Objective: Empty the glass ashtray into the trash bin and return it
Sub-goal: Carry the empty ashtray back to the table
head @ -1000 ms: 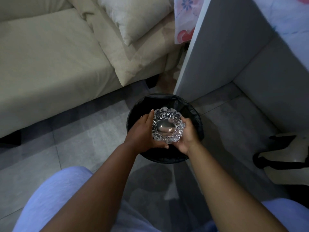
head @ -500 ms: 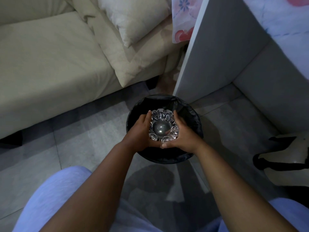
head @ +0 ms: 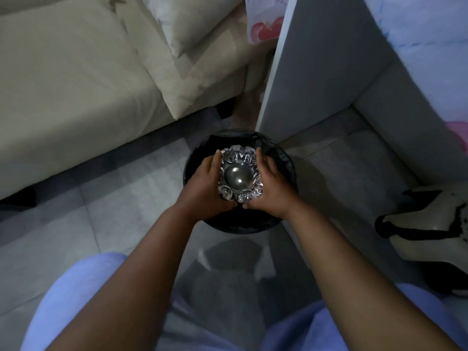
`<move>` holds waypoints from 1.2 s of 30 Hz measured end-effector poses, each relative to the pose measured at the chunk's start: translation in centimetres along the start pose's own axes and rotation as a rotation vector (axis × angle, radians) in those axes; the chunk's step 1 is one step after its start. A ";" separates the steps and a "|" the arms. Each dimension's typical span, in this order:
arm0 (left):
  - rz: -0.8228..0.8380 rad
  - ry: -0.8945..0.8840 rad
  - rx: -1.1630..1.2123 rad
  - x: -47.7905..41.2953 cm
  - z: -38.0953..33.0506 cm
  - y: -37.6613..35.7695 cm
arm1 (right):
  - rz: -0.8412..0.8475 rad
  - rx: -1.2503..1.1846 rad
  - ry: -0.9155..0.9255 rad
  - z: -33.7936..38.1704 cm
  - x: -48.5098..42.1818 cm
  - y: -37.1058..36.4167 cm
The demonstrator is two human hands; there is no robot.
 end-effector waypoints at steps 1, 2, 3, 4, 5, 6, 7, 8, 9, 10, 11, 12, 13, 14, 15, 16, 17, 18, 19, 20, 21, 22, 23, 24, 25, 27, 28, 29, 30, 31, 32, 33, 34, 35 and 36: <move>-0.001 0.008 -0.005 0.4 -0.7 0.7 | -0.009 0.011 0.006 0.6 0.6 0.4; 0.000 0.020 -0.010 1.0 -1.4 1.6 | -0.012 0.021 0.012 1.3 1.3 1.0; -0.002 0.031 -0.015 1.5 -2.3 2.7 | -0.009 0.021 0.018 2.3 2.0 1.6; -0.004 0.043 -0.020 2.1 -3.2 4.0 | -0.003 0.017 0.020 3.5 2.9 2.3; -0.001 0.057 -0.026 2.7 -4.1 5.5 | 0.004 0.012 0.019 4.8 3.8 3.1; 0.006 0.070 -0.033 3.4 -5.1 7.2 | 0.011 0.004 0.018 6.3 4.8 4.0; 0.014 0.076 -0.041 4.1 -6.1 8.8 | 0.019 -0.007 0.017 7.9 5.9 5.0; 0.020 0.076 -0.052 4.8 -7.3 10.6 | 0.022 -0.018 0.017 9.5 7.2 6.1; 0.024 0.077 -0.063 5.5 -8.7 12.4 | 0.025 -0.022 0.017 11.1 8.5 7.4; 0.028 0.082 -0.071 6.3 -10.2 14.2 | 0.026 -0.024 0.019 12.8 9.9 8.8; 0.033 0.090 -0.075 6.9 -11.8 16.2 | 0.025 -0.025 0.023 14.5 11.3 10.3; 0.039 0.095 -0.078 7.4 -13.6 18.2 | 0.023 -0.027 0.029 16.1 12.7 12.0; 0.042 0.093 -0.083 7.9 -15.5 20.3 | 0.017 -0.031 0.037 17.8 14.2 13.8; 0.043 0.082 -0.090 8.2 -17.4 22.4 | 0.008 -0.037 0.043 19.4 15.7 15.7; 0.044 0.069 -0.094 8.5 -19.5 24.5 | -0.005 -0.037 0.047 20.9 17.2 17.9; 0.048 0.052 -0.097 8.6 -21.8 26.6 | -0.028 -0.021 0.053 22.1 18.7 20.1; 0.049 0.027 -0.103 8.7 -24.1 28.5 | -0.068 0.016 0.066 23.2 20.2 22.3; 0.051 -0.006 -0.111 8.6 -26.5 30.2 | -0.112 0.060 0.083 24.1 21.8 24.6; 0.050 -0.049 -0.115 8.4 -28.9 31.7 | -0.144 0.090 0.090 24.8 23.3 26.8; 0.052 -0.096 -0.117 8.1 -31.2 32.8 | -0.155 0.084 0.082 25.3 24.7 29.0; 0.061 -0.138 -0.120 7.5 -33.3 33.4 | -0.154 0.057 0.061 25.4 26.1 31.0; 0.079 -0.170 -0.131 6.7 -35.2 33.7 | -0.157 0.027 0.030 25.2 27.4 33.0; 0.098 -0.199 -0.148 5.7 -37.0 33.6 | -0.171 0.007 -0.004 24.4 28.6 34.8; 0.114 -0.235 -0.159 4.6 -39.0 33.2 | -0.195 -0.009 -0.041 23.4 29.9 36.7; 0.126 -0.279 -0.156 3.4 -41.2 32.6 | -0.221 -0.017 -0.083 22.1 31.1 38.5; 0.173 -0.352 -0.136 1.2 -46.3 30.7 | -0.290 -0.014 -0.170 18.8 33.4 41.9; 0.220 -0.379 -0.123 0.3 -49.0 29.6 | -0.325 -0.005 -0.218 17.0 34.6 43.5; 0.262 -0.405 -0.111 -0.7 -51.4 28.3 | -0.353 0.002 -0.265 15.3 35.8 45.0; 0.282 -0.445 -0.114 -1.7 -53.4 26.9 | -0.379 0.004 -0.300 13.6 36.9 46.4; 0.291 -0.490 -0.124 -2.6 -55.1 25.3 | -0.394 -0.004 -0.333 12.0 37.8 47.7; 0.310 -0.527 -0.138 -3.5 -56.6 23.9 | -0.406 -0.009 -0.363 10.4 38.7 48.8; 0.340 -0.541 -0.139 -4.2 -57.9 22.8 | -0.416 -0.010 -0.388 9.0 39.4 49.7; 0.366 -0.547 -0.133 -5.0 -59.3 21.6 | -0.434 -0.012 -0.410 7.5 40.0 50.6; 0.379 -0.566 -0.123 -5.7 -60.7 20.7 | -0.449 -0.018 -0.428 6.1 40.5 51.4; 0.380 -0.604 -0.116 -6.3 -62.0 19.9 | -0.464 -0.028 -0.438 4.9 40.7 52.1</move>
Point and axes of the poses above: each hand's wrist, its own x-axis away from the middle knuckle, its own y-axis out of the back of the hand, z = x × y, the point moved 4 cm from there along -x, towards the middle knuckle, and after that the axes turned 7 degrees about -y, right-handed, at the moved point
